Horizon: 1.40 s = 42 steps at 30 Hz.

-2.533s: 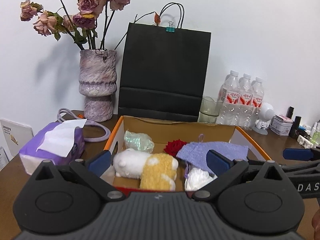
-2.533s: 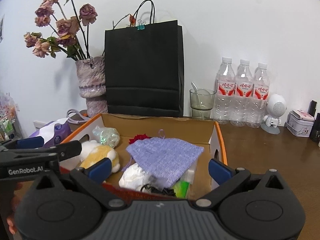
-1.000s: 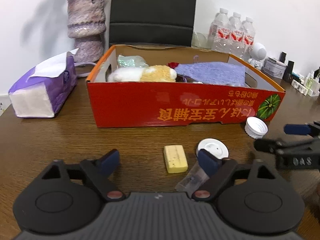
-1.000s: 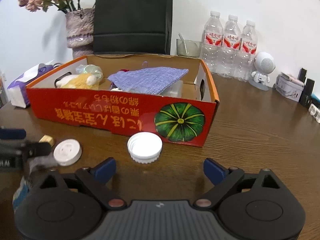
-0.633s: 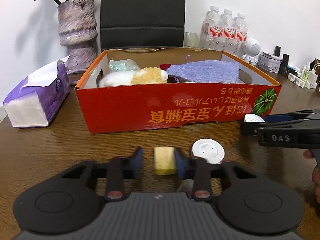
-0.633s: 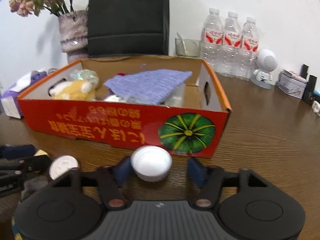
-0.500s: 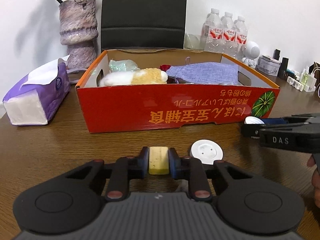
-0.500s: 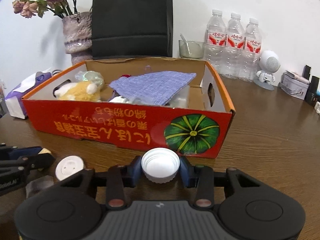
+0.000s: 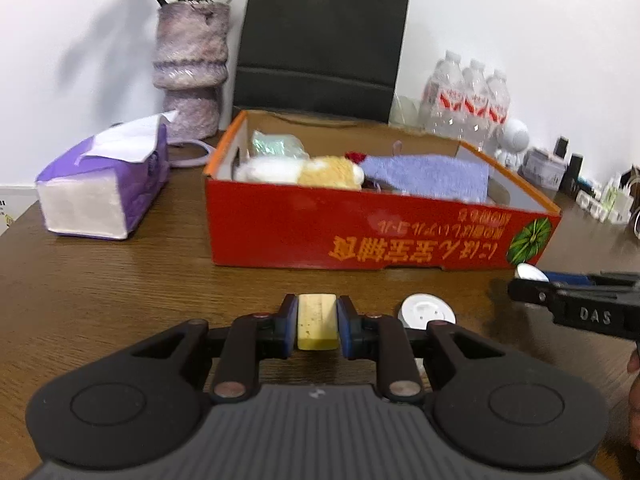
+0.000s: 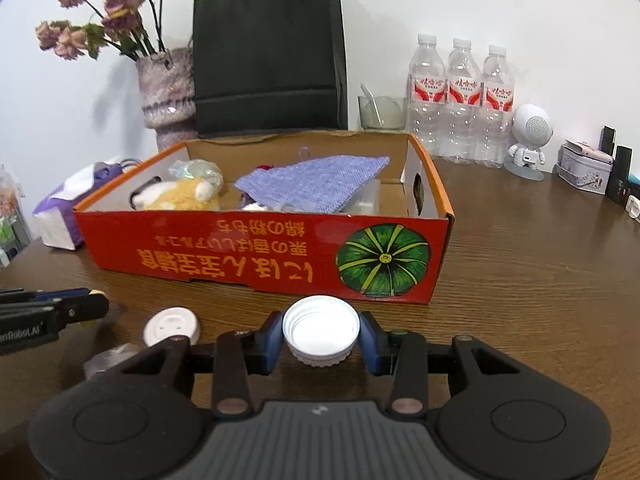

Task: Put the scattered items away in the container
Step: 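Carry the soap bar and white lid into the cardboard box and release both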

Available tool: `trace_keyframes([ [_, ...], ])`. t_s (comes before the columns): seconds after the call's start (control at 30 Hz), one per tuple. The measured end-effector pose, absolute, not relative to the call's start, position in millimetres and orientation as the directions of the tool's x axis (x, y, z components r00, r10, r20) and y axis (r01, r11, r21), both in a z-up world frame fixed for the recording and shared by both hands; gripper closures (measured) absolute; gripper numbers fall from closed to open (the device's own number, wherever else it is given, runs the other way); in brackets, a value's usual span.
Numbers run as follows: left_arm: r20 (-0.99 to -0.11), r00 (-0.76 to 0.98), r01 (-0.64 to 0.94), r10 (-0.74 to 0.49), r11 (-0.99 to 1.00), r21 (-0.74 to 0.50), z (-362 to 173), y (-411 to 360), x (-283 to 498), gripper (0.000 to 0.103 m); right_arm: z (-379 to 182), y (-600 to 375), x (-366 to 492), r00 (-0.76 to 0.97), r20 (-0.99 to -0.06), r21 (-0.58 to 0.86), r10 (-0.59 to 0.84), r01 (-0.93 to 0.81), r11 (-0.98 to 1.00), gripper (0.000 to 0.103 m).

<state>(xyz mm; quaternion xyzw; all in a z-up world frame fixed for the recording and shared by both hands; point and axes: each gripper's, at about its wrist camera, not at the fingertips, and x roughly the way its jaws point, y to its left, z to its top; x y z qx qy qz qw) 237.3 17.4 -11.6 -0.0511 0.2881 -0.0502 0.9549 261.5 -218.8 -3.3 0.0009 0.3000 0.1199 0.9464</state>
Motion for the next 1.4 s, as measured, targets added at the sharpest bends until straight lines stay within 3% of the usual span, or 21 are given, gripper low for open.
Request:
trace_keyframes([
  [0.33, -0.401, 0.896, 0.127, -0.19, 0.976, -0.177, 41, 20, 223, 0.081, 45, -218, 242, 0.839, -0.454, 0.085, 0.3, -0.294, 0.952, 0.064],
  [0.53, -0.332, 0.925, 0.147, -0.187, 0.979, -0.14, 70, 9, 245, 0.081, 69, -210, 264, 0.859, -0.414, 0.072, 0.302, -0.299, 0.951, 0.064],
  [0.77, -0.273, 0.939, 0.157, -0.208, 0.968, -0.198, 86, 1, 278, 0.081, 83, -204, 301, 0.877, -0.389, 0.083, 0.282, -0.272, 0.959, 0.064],
  [1.4, -0.421, 0.9, 0.066, -0.11, 0.991, -0.117, 38, -6, 366, 0.081, 46, -191, 378, 0.82, -0.513, 0.064, 0.253, -0.257, 0.964, 0.064],
])
